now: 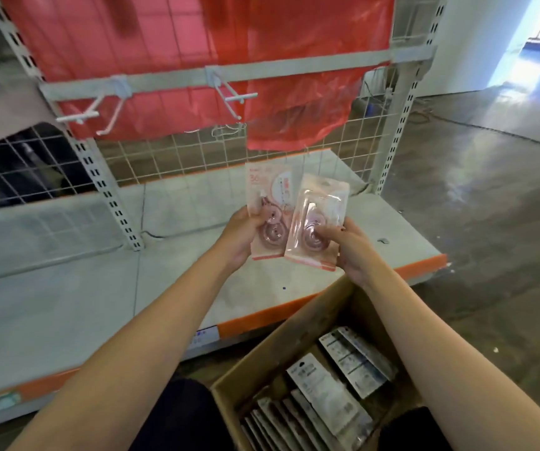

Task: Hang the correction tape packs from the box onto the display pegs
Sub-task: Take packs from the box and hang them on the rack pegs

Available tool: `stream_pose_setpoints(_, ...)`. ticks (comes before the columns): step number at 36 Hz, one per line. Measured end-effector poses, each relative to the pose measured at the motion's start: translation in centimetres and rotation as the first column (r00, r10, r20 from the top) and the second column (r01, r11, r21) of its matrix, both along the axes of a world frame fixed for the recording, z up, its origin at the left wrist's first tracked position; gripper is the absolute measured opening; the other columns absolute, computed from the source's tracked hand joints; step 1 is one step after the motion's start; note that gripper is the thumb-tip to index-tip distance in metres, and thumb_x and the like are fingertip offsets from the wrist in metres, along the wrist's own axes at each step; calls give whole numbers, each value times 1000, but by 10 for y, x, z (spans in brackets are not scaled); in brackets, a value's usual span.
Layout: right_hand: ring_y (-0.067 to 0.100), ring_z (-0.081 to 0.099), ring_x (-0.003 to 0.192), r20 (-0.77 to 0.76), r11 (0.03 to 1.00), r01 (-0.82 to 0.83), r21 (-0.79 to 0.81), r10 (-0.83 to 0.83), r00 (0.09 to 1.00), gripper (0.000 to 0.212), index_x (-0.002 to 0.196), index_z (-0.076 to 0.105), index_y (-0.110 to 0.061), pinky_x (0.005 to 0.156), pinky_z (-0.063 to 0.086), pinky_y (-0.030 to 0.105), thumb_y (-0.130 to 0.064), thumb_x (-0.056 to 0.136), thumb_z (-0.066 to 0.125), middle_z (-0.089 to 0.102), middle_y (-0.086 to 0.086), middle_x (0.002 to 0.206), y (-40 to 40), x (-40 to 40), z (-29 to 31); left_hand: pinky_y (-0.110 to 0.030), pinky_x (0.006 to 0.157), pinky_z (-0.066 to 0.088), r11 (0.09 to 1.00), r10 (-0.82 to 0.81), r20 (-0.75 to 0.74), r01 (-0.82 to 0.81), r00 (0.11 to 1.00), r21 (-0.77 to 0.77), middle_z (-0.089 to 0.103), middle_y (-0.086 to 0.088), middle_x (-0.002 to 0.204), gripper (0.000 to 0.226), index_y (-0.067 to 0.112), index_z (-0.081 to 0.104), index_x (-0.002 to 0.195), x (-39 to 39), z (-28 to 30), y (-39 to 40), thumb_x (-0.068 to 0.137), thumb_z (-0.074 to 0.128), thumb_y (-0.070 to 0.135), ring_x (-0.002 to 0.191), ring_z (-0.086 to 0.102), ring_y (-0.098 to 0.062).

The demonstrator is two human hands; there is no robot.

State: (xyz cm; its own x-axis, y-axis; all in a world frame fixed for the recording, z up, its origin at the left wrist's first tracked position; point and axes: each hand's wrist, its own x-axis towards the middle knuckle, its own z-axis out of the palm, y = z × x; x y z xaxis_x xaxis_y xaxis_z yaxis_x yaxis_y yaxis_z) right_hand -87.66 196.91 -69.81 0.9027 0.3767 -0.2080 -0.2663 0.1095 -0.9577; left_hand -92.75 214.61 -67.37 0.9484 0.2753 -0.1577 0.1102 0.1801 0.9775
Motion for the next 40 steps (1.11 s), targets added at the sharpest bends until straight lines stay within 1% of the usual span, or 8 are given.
stream_pose_setpoints(5, 28, 66, 105, 123, 997, 77, -21, -74, 990, 45, 122, 49, -22, 85, 56, 47, 2, 86, 63, 66, 9, 119, -8, 11, 41, -39, 92, 50, 981, -72, 67, 59, 995, 185, 68, -7, 99, 11, 16, 63, 95, 8, 34, -9, 85, 66, 10, 93, 64, -23)
stream_pose_setpoints(9, 26, 67, 100, 235, 989, 146, -19, -137, 962, 48, 128, 48, -16, 77, 57, 42, -3, 85, 66, 66, 8, 117, -24, 19, 86, -37, 92, 51, 954, -110, 159, 59, 981, 295, 67, -5, 108, 24, 14, 61, 106, 19, 75, -25, 85, 66, 5, 103, 63, -23)
stream_pose_setpoints(18, 14, 70, 82, 426, 985, 165, 52, -171, 888, 30, 121, 46, -16, 64, 57, 30, -14, 94, 59, 67, 4, 106, -26, 44, 194, -35, 93, 51, 965, 42, 400, -141, 915, 220, 70, 1, 99, 24, 15, 64, 110, 40, 180, -35, 89, 67, 26, 95, 65, -17)
stream_pose_setpoints(22, 20, 67, 90, 468, 990, 143, -23, -115, 876, 14, 105, 48, -13, 82, 56, 38, -12, 95, 58, 65, 8, 105, -11, 50, 241, -44, 98, 49, 957, 108, 418, -209, 902, 202, 67, -5, 113, 25, 15, 60, 114, 53, 217, -25, 91, 64, 25, 106, 64, -23)
stream_pose_setpoints(27, 26, 65, 100, 510, 989, 133, -64, -82, 856, 38, 115, 39, -8, 90, 54, 44, -4, 87, 65, 60, 16, 112, 7, 60, 279, -42, 95, 51, 952, 132, 392, -226, 911, 206, 64, -9, 113, 26, 11, 51, 114, 59, 256, -13, 90, 60, 11, 103, 63, -23)
stream_pose_setpoints(31, 29, 65, 104, 538, 990, 138, -40, -95, 837, 54, 123, 31, -11, 93, 53, 49, -5, 85, 69, 59, 12, 112, 19, 70, 296, -31, 76, 54, 927, 166, 411, -284, 896, 244, 62, -5, 96, 29, 6, 51, 109, 62, 275, -2, 83, 64, 2, 87, 62, -17)
stream_pose_setpoints(37, 30, 62, 106, 639, 985, 162, 60, -162, 752, 52, 129, 34, -14, 92, 52, 49, -11, 88, 66, 60, 10, 118, 23, 79, 311, -35, 89, 53, 912, 194, 521, -349, 831, 217, 67, -7, 111, 33, 7, 60, 120, 65, 290, 11, 87, 65, 5, 102, 64, -21)
stream_pose_setpoints(40, 26, 62, 103, 669, 978, 164, 127, -207, 714, 41, 115, 37, -18, 88, 53, 42, -7, 87, 66, 59, 5, 109, 22, 84, 320, -36, 90, 53, 919, 190, 550, -345, 813, 192, 68, -4, 107, 31, 9, 61, 118, 67, 300, 13, 87, 64, 5, 102, 64, -20)
